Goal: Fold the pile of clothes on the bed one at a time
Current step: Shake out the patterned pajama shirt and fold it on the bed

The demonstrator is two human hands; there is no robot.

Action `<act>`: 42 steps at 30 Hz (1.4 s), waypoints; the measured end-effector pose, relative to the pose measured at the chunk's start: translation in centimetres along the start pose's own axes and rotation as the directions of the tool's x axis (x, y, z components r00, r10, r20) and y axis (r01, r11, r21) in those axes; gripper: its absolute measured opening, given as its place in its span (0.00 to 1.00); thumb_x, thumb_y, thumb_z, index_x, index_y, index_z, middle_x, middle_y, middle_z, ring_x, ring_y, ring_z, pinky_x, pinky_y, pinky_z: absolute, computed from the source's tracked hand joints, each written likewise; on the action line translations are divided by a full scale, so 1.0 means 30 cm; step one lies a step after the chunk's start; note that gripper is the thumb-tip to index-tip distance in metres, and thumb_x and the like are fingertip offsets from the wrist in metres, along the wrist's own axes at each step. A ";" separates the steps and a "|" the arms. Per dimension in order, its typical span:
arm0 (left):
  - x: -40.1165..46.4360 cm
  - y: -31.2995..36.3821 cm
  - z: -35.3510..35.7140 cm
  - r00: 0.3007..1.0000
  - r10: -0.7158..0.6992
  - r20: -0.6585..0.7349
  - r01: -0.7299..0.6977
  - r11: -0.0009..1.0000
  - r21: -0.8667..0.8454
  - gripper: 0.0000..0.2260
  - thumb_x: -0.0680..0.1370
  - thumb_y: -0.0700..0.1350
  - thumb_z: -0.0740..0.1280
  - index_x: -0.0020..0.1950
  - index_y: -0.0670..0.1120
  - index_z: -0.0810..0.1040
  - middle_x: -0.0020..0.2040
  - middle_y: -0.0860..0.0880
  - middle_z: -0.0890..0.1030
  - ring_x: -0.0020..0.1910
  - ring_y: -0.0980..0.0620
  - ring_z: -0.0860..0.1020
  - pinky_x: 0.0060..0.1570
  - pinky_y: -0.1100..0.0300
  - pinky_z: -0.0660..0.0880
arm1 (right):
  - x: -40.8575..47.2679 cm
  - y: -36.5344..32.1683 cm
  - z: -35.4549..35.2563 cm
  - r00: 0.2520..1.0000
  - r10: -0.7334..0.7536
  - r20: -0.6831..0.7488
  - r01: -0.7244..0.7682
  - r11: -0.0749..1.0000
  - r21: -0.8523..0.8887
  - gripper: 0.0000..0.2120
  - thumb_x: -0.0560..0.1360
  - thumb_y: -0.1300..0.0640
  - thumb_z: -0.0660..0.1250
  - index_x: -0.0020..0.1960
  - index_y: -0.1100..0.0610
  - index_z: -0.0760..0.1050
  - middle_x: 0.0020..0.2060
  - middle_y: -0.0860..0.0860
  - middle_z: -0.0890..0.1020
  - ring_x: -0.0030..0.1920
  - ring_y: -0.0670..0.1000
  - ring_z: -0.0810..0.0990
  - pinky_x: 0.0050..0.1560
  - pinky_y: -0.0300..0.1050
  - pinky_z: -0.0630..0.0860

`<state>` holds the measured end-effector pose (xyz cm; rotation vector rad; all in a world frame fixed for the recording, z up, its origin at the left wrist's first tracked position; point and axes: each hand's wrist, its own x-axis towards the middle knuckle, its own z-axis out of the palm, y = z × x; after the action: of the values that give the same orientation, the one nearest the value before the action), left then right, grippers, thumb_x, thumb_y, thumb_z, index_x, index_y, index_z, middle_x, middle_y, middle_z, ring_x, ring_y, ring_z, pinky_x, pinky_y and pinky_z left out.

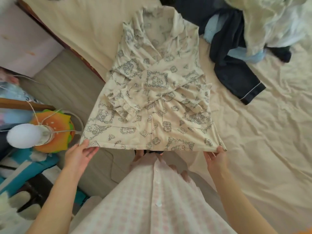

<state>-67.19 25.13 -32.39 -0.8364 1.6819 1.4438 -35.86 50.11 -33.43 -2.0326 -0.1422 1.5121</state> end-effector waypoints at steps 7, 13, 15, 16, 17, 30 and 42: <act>0.033 0.279 0.227 0.983 0.132 0.125 -0.111 0.980 -0.162 0.03 0.79 0.36 0.61 0.48 0.41 0.74 0.40 0.45 0.83 0.42 0.50 0.83 0.42 0.53 0.79 | -0.052 -0.256 0.265 0.993 -0.116 0.036 0.112 0.990 0.091 0.05 0.78 0.64 0.60 0.43 0.58 0.69 0.43 0.56 0.75 0.43 0.55 0.78 0.43 0.49 0.79; 0.177 0.634 0.622 0.949 0.238 0.207 -0.180 0.947 -0.266 0.07 0.80 0.35 0.59 0.42 0.40 0.70 0.41 0.41 0.77 0.37 0.49 0.82 0.38 0.56 0.80 | -0.022 -0.513 0.697 0.959 -0.228 0.167 0.199 0.964 0.175 0.01 0.78 0.63 0.62 0.48 0.59 0.71 0.44 0.57 0.76 0.43 0.54 0.79 0.37 0.45 0.82; 0.254 0.754 0.765 0.941 0.252 0.228 -0.182 0.940 -0.289 0.06 0.80 0.35 0.58 0.43 0.39 0.70 0.42 0.40 0.77 0.39 0.47 0.81 0.44 0.54 0.80 | 0.012 -0.600 0.860 0.943 -0.255 0.213 0.210 0.954 0.213 0.01 0.79 0.63 0.62 0.50 0.60 0.71 0.44 0.58 0.76 0.44 0.54 0.79 0.37 0.46 0.82; 0.295 0.808 0.831 0.938 0.257 0.235 -0.184 0.938 -0.292 0.05 0.80 0.35 0.58 0.44 0.39 0.70 0.43 0.40 0.77 0.40 0.47 0.80 0.45 0.53 0.80 | 0.035 -0.637 0.937 0.936 -0.267 0.229 0.210 0.946 0.245 0.03 0.79 0.63 0.61 0.52 0.60 0.70 0.45 0.58 0.77 0.44 0.55 0.79 0.37 0.47 0.81; 0.339 0.859 0.894 0.934 0.265 0.239 -0.192 0.938 -0.289 0.03 0.80 0.35 0.59 0.46 0.39 0.70 0.44 0.40 0.77 0.41 0.47 0.80 0.44 0.54 0.80 | 0.059 -0.671 1.013 0.929 -0.272 0.250 0.200 0.940 0.278 0.06 0.79 0.63 0.61 0.56 0.61 0.70 0.45 0.58 0.77 0.45 0.55 0.79 0.36 0.47 0.81; 0.617 0.589 0.970 0.925 0.379 0.011 -0.345 0.830 0.438 0.14 0.77 0.38 0.65 0.63 0.39 0.73 0.50 0.45 0.77 0.43 0.52 0.74 0.45 0.57 0.74 | 0.264 -0.410 1.041 0.969 -0.069 0.237 0.107 0.982 -0.153 0.10 0.81 0.57 0.58 0.55 0.63 0.73 0.48 0.56 0.79 0.45 0.52 0.81 0.43 0.44 0.78; 0.618 0.410 0.924 0.960 -0.279 0.020 0.276 0.933 -0.231 0.11 0.78 0.50 0.65 0.49 0.42 0.72 0.51 0.43 0.76 0.53 0.46 0.76 0.50 0.49 0.75 | 0.367 -0.317 0.949 0.953 0.235 0.190 -0.285 0.910 0.302 0.17 0.80 0.52 0.62 0.67 0.55 0.70 0.64 0.52 0.76 0.64 0.54 0.74 0.61 0.53 0.73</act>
<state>-83.53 54.28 -44.51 -1.1647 1.3535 1.4528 -55.30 73.73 -42.75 -1.7224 0.3171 1.7210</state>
